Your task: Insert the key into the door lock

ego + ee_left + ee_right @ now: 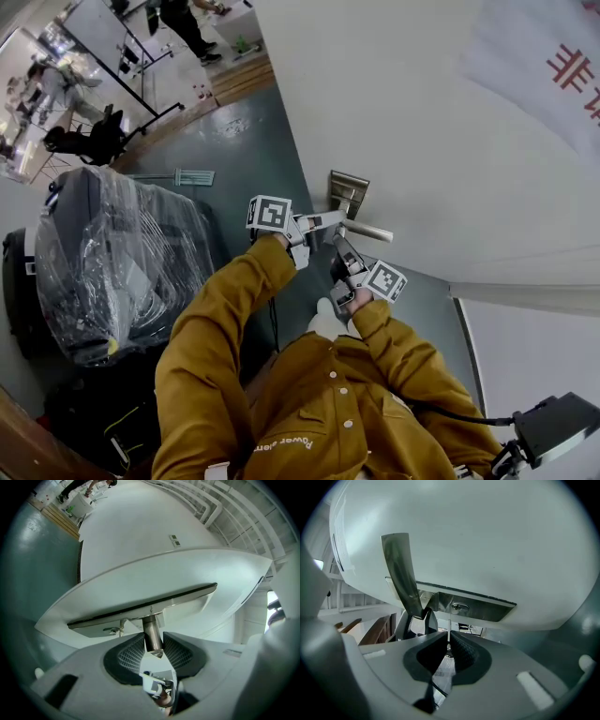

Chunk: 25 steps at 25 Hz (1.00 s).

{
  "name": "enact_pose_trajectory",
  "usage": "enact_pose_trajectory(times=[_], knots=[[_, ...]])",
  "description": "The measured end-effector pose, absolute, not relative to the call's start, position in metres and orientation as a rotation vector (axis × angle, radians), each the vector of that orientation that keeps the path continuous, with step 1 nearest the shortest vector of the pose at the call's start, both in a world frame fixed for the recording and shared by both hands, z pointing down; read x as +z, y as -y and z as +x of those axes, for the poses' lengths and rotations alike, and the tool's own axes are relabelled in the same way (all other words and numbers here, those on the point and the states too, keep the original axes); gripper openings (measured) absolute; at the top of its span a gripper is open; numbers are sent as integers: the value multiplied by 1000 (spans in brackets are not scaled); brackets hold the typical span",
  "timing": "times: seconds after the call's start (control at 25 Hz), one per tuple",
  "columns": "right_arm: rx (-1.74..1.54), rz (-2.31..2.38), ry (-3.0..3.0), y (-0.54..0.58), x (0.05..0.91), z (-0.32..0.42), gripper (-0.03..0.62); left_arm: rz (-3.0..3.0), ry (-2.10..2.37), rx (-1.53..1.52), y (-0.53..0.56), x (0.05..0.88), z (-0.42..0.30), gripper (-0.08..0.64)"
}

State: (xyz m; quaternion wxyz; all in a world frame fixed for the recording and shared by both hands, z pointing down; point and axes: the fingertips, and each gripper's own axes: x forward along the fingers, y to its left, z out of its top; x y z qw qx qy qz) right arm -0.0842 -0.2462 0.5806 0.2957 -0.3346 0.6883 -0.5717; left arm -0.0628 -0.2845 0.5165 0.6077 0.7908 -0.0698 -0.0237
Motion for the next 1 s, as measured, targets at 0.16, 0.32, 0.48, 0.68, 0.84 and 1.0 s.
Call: enact_pose_trajectory(times=[0.16, 0.32, 0.48, 0.68, 0.84, 1.0], knots=[[-1500, -903, -1811, 247, 578, -84, 28, 1815, 182, -38, 285, 520, -64, 123], [-1478, -972, -1827, 245, 581, -76, 28, 1819, 168, -50, 285, 519, -63, 121], [-1521, -953, -1792, 243, 586, -80, 28, 1813, 162, -54, 285, 518, -64, 121], [-1550, -976, -1825, 241, 593, -83, 28, 1814, 156, -47, 285, 517, -63, 121], [-1561, -1002, -1835, 241, 596, -82, 28, 1818, 151, -44, 284, 516, -62, 121], [-1573, -998, -1808, 239, 597, -81, 28, 1804, 179, -26, 283, 520, -64, 123]])
